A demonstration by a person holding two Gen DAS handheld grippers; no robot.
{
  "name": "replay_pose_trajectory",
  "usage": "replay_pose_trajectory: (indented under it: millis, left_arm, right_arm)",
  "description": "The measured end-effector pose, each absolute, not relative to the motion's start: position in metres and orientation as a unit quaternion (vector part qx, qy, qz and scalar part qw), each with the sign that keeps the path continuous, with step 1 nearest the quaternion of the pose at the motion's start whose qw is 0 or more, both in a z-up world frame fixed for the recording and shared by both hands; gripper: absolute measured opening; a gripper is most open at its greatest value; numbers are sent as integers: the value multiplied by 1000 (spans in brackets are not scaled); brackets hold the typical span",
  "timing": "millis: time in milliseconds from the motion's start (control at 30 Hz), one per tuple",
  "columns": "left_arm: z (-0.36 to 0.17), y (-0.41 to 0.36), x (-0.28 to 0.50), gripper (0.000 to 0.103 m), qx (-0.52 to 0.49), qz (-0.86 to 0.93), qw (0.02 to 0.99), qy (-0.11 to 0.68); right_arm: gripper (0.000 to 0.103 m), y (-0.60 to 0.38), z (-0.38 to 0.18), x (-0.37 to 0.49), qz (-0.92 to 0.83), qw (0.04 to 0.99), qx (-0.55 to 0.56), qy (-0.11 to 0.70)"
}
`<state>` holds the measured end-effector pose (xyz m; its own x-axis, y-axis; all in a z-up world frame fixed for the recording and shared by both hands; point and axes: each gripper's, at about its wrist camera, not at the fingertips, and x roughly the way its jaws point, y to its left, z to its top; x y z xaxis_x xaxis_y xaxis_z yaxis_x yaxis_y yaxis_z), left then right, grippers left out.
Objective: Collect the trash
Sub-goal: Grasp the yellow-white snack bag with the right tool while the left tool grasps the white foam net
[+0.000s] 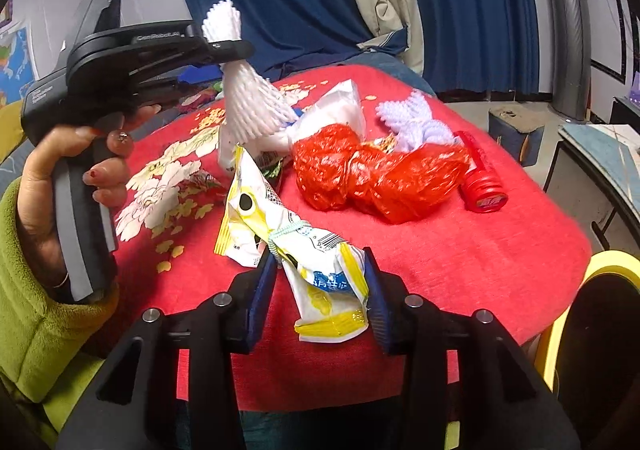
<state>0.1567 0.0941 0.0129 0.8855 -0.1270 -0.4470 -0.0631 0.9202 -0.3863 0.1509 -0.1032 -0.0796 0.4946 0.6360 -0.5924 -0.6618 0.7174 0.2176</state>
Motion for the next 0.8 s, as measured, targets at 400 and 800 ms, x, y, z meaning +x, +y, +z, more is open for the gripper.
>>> replay_pose_trajectory:
  millis: [400,800]
  left_arm:
    - [31,73,146,17,-178,-46,958,221]
    - [33,40,141,17,-153,-82,960,221]
  right_arm:
    - [40,-139,-48,147,340,890,-1,304]
    - [40,-181,-25,147,289,917,19,276]
